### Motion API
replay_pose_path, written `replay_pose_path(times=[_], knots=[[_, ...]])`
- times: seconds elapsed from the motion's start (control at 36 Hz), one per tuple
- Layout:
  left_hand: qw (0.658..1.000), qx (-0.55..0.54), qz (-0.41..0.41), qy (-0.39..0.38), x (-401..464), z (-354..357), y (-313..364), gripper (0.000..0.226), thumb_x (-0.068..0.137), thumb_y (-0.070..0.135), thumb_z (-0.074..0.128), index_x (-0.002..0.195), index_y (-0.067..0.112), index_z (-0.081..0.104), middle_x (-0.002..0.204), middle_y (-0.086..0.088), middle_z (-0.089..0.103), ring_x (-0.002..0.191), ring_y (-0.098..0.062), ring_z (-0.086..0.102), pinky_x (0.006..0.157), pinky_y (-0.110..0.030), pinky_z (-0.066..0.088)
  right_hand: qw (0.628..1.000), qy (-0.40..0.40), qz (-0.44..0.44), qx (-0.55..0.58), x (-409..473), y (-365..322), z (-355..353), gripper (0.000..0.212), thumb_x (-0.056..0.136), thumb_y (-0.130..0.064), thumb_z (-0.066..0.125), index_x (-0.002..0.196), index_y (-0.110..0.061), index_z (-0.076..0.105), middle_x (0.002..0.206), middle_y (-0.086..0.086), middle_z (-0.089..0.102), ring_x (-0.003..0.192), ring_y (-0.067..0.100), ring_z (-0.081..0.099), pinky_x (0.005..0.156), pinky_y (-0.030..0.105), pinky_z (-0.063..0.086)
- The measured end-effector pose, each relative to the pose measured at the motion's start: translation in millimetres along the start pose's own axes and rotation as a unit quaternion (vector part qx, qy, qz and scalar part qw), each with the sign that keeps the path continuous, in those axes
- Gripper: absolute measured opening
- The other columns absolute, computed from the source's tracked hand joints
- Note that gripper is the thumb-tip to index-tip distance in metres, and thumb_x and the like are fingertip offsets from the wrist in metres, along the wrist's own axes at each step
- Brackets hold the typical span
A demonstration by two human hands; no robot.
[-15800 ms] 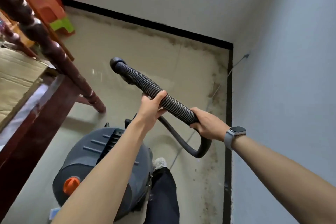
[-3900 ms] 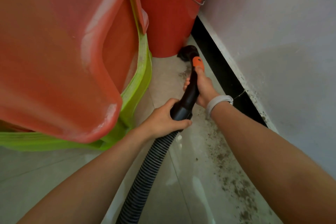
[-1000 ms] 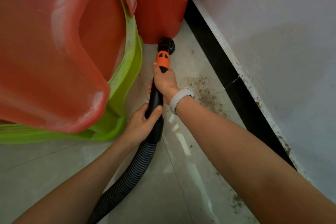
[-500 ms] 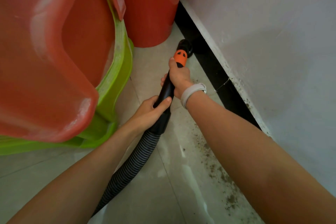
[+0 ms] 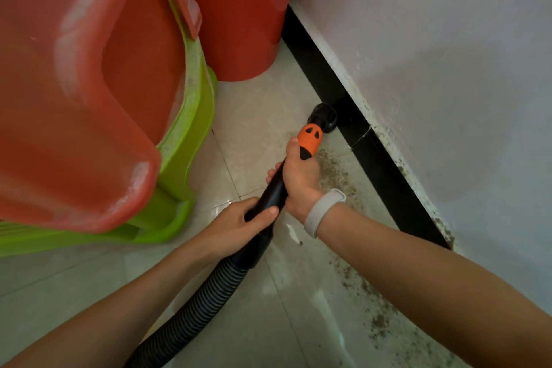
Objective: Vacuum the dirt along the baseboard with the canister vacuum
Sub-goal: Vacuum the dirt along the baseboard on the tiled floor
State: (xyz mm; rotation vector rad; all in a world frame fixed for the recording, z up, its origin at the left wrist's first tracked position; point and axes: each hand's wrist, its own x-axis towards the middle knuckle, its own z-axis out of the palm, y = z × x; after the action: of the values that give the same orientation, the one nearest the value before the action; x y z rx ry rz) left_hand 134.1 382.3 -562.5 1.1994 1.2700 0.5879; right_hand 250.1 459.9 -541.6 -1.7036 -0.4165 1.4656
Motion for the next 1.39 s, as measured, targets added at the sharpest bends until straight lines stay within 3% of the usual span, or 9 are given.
replay_pose_path(times=[0.14,0.28,0.39,0.47,0.61,0.81,1.11,1.25,1.39], knots=[[1.000,-0.003,-0.008,0.018,3,1,0,0.054,0.068,0.067,0.056,0.088,0.018,0.065,0.076,0.005,0.071,0.074,-0.009,0.068,0.070,-0.024,0.052,1.000,-0.015,-0.012,-0.004,3,-4,2,0.028,0.099,-0.035,0.050,0.087,-0.010,0.046,0.061,0.006,0.050,0.044,0.017,0.052,0.046,0.028,0.050],[0.997,0.021,-0.032,0.070,23,-1,2,0.044,0.075,0.065,0.060,0.088,0.023,0.063,0.082,0.003,0.071,0.080,-0.017,0.069,0.078,-0.039,0.056,0.999,-0.050,-0.021,-0.002,21,-15,14,0.030,0.098,-0.035,0.051,0.081,-0.011,0.046,0.060,0.006,0.049,0.045,0.018,0.052,0.049,0.031,0.050],[0.988,0.092,-0.046,0.118,40,-1,11,0.020,0.091,0.047,0.057,0.088,0.028,0.056,0.084,0.005,0.066,0.080,-0.014,0.065,0.068,-0.029,0.050,0.995,-0.095,-0.010,-0.009,39,-26,24,0.033,0.097,-0.040,0.052,0.086,-0.009,0.049,0.062,0.007,0.052,0.049,0.018,0.054,0.050,0.031,0.051],[0.978,0.135,-0.045,0.151,45,-5,17,0.023,0.092,0.048,0.055,0.092,0.025,0.054,0.076,0.010,0.060,0.072,-0.011,0.060,0.059,-0.024,0.042,0.993,-0.117,0.008,0.001,45,-32,31,0.033,0.097,-0.040,0.054,0.090,-0.009,0.050,0.063,0.007,0.053,0.049,0.018,0.054,0.048,0.028,0.051],[0.967,0.185,-0.060,0.163,35,-9,14,0.030,0.093,0.051,0.051,0.094,0.021,0.051,0.080,0.002,0.061,0.076,-0.020,0.060,0.060,-0.030,0.039,0.988,-0.151,0.028,0.006,42,-24,41,0.032,0.096,-0.041,0.055,0.093,-0.009,0.048,0.056,0.005,0.052,0.044,0.016,0.052,0.045,0.027,0.048],[0.972,0.180,-0.068,0.138,-2,4,-2,0.027,0.093,0.045,0.053,0.092,0.020,0.044,0.077,0.003,0.057,0.072,-0.018,0.058,0.053,-0.023,0.037,0.976,-0.211,0.037,-0.040,16,5,35,0.033,0.097,-0.040,0.053,0.090,-0.009,0.048,0.058,0.006,0.048,0.042,0.017,0.048,0.045,0.026,0.046],[0.981,0.167,-0.068,0.075,-38,-1,0,0.033,0.094,0.046,0.051,0.103,0.014,0.050,0.090,0.000,0.064,0.078,-0.009,0.062,0.059,-0.016,0.044,0.984,-0.165,0.019,-0.058,-26,14,27,0.034,0.099,-0.035,0.051,0.080,-0.008,0.044,0.059,0.008,0.047,0.045,0.019,0.049,0.047,0.029,0.047],[0.977,0.201,-0.070,0.017,-59,3,-3,0.026,0.095,0.046,0.049,0.094,0.020,0.044,0.085,0.006,0.059,0.074,-0.003,0.058,0.056,-0.014,0.040,0.989,-0.141,0.017,-0.046,-45,29,9,0.031,0.099,-0.037,0.050,0.092,-0.007,0.044,0.060,0.007,0.048,0.043,0.015,0.051,0.044,0.026,0.049],[0.976,0.202,-0.078,-0.018,-78,6,-4,0.034,0.095,0.048,0.050,0.103,0.015,0.050,0.093,0.002,0.063,0.079,-0.004,0.061,0.062,-0.013,0.044,0.989,-0.138,0.028,-0.039,-64,40,-4,0.031,0.099,-0.038,0.049,0.097,-0.008,0.045,0.060,0.006,0.049,0.045,0.015,0.052,0.046,0.027,0.050]])
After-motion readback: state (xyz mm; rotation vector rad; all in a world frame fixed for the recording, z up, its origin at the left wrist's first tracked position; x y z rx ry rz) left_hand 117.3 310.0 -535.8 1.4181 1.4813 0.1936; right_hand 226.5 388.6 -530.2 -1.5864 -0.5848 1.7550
